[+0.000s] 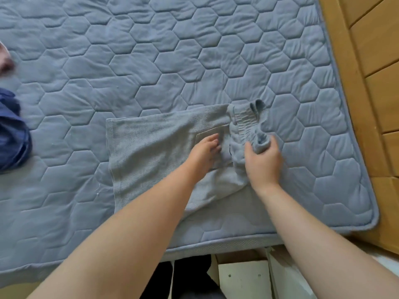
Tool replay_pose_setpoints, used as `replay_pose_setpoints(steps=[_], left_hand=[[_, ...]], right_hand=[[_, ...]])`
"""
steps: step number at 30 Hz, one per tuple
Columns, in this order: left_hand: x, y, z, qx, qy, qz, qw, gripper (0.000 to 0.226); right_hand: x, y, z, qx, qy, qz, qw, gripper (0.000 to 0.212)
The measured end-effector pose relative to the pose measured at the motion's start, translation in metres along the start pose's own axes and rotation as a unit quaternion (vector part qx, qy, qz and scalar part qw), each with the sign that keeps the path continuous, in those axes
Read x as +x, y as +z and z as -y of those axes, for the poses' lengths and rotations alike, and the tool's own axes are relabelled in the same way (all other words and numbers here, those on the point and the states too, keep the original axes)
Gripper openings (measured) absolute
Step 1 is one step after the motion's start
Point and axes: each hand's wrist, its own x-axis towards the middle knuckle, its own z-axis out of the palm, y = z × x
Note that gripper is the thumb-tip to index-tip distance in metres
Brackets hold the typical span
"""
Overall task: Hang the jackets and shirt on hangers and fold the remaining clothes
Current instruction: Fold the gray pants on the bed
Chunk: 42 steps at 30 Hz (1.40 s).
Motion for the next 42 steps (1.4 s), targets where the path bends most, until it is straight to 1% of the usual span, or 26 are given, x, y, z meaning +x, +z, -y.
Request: replay_pose_setpoints(steps=[1, 3, 5, 6, 7, 9, 11, 13, 14, 15, 16, 17, 18, 19, 20, 22, 24, 25, 26, 27, 29, 31, 33, 36, 39, 42], left_hand=[[-0.007, -0.012, -0.003, -0.084, -0.032, -0.002, 0.996, 0.04], [-0.022, -0.039, -0.005, -0.188, -0.061, 0.01, 0.98, 0.049], [-0.039, -0.061, -0.003, -0.197, -0.059, 0.023, 0.978, 0.06], [-0.045, -0.069, 0.0, -0.176, -0.054, 0.018, 0.983, 0.06], [-0.049, -0.073, 0.003, -0.145, -0.047, 0.016, 0.988, 0.055], [-0.051, -0.076, 0.009, -0.059, -0.035, 0.006, 0.998, 0.037], [-0.044, -0.074, 0.015, 0.035, -0.026, -0.059, 0.997, 0.025], [-0.036, -0.072, 0.021, 0.111, -0.012, -0.118, 0.987, 0.012], [-0.034, -0.072, 0.024, 0.105, -0.029, -0.109, 0.988, 0.013], [-0.032, -0.074, 0.028, 0.064, -0.063, -0.075, 0.993, 0.018], [-0.032, -0.075, 0.033, 0.008, -0.096, -0.031, 0.995, 0.022], [-0.034, -0.077, 0.038, -0.022, -0.117, -0.019, 0.993, 0.023], [-0.035, -0.08, 0.043, -0.005, -0.115, -0.043, 0.992, 0.022], [-0.034, -0.083, 0.047, 0.064, -0.091, -0.089, 0.99, 0.018], [-0.033, -0.086, 0.048, 0.171, -0.056, -0.14, 0.974, 0.012], [-0.04, -0.09, 0.044, 0.377, -0.015, -0.197, 0.905, 0.008], [-0.05, -0.094, 0.042, 0.453, 0.01, -0.245, 0.857, 0.018], [-0.054, -0.096, 0.041, 0.446, 0.04, -0.272, 0.852, 0.019], [-0.057, -0.098, 0.038, 0.412, 0.071, -0.282, 0.864, 0.017], [-0.059, -0.1, 0.035, 0.353, 0.102, -0.264, 0.892, 0.018], [-0.064, -0.1, 0.024, 0.189, 0.139, -0.168, 0.958, 0.03], [-0.067, -0.096, 0.014, 0.043, 0.092, -0.059, 0.993, 0.043], [-0.06, -0.09, 0.013, -0.031, 0.009, -0.009, 0.999, 0.049], [-0.049, -0.091, 0.007, -0.07, -0.079, -0.009, 0.994, 0.066], [-0.047, -0.114, -0.002, -0.156, -0.094, 0.035, 0.983, 0.074], [-0.063, -0.159, -0.002, -0.205, -0.055, 0.038, 0.977, 0.078]], right_hand=[[-0.014, 0.004, 0.007, -0.005, -0.054, 0.062, 0.997, 0.02], [-0.041, 0.012, 0.012, -0.029, -0.121, 0.229, 0.965, 0.035], [-0.058, 0.017, 0.004, -0.09, -0.18, 0.349, 0.915, 0.041], [-0.061, 0.018, -0.002, -0.114, -0.205, 0.366, 0.901, 0.041], [-0.062, 0.017, -0.005, -0.125, -0.22, 0.356, 0.9, 0.042], [-0.057, 0.018, -0.01, -0.109, -0.221, 0.284, 0.927, 0.04], [-0.045, 0.026, -0.011, -0.086, -0.163, 0.212, 0.96, 0.034], [-0.026, 0.036, -0.016, -0.06, 0.003, 0.196, 0.979, 0.037], [-0.017, 0.041, -0.018, -0.026, 0.114, 0.221, 0.968, 0.044], [-0.009, 0.046, -0.023, 0.036, 0.212, 0.254, 0.943, 0.052], [-0.004, 0.05, -0.028, 0.095, 0.286, 0.275, 0.913, 0.061], [0.0, 0.052, -0.034, 0.126, 0.327, 0.286, 0.892, 0.063], [0.0, 0.053, -0.033, 0.136, 0.342, 0.296, 0.882, 0.055], [0.0, 0.052, -0.03, 0.136, 0.338, 0.317, 0.876, 0.041], [-0.001, 0.052, -0.026, 0.117, 0.325, 0.337, 0.876, 0.029], [-0.002, 0.053, -0.021, 0.086, 0.296, 0.361, 0.881, 0.017], [-0.007, 0.055, -0.014, 0.062, 0.26, 0.342, 0.901, 0.019], [-0.011, 0.057, -0.01, 0.043, 0.239, 0.316, 0.917, 0.021], [-0.016, 0.059, -0.006, 0.018, 0.218, 0.288, 0.932, 0.025], [-0.021, 0.061, -0.001, -0.008, 0.195, 0.256, 0.947, 0.031], [-0.034, 0.064, 0.015, -0.07, 0.144, 0.199, 0.967, 0.041], [-0.051, 0.066, 0.03, -0.116, 0.114, 0.166, 0.973, 0.034], [-0.067, 0.07, 0.043, -0.132, 0.097, 0.151, 0.975, 0.028], [-0.082, 0.079, 0.055, -0.142, 0.062, 0.138, 0.978, 0.027], [-0.093, 0.091, 0.065, -0.094, 0.018, 0.152, 0.984, 0.025], [-0.118, 0.108, 0.073, 0.016, -0.021, 0.278, 0.96, 0.025]])
